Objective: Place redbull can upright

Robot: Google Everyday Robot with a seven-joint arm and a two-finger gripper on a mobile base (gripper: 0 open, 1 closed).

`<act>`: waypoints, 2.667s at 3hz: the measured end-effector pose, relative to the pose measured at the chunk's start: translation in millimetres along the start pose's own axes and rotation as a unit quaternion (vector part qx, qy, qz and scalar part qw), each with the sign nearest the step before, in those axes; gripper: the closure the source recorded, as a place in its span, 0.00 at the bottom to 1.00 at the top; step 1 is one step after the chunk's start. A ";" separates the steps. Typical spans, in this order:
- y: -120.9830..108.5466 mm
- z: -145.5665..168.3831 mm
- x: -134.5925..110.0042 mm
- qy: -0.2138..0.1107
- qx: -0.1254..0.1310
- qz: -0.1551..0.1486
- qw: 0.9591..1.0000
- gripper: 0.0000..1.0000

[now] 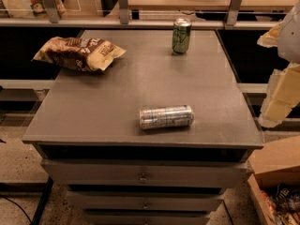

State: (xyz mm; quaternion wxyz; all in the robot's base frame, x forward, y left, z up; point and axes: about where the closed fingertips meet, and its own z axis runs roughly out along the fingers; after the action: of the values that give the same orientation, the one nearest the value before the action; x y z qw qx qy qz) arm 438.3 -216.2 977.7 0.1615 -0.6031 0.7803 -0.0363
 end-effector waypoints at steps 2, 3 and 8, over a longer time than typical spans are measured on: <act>-2.1 19.5 -12.6 0.007 -0.019 -0.016 1.000 0.00; 2.3 51.9 -43.1 0.022 -0.045 -0.054 0.997 0.00; 47.1 156.5 -152.9 0.036 -0.131 -0.148 0.980 0.00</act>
Offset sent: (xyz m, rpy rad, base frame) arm 0.0239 0.0319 -0.0414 -0.0372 0.1115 0.0837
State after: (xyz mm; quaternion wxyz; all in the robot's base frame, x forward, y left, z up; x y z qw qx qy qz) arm 474.5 -36.3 849.8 0.0458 -0.7258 0.6860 0.0217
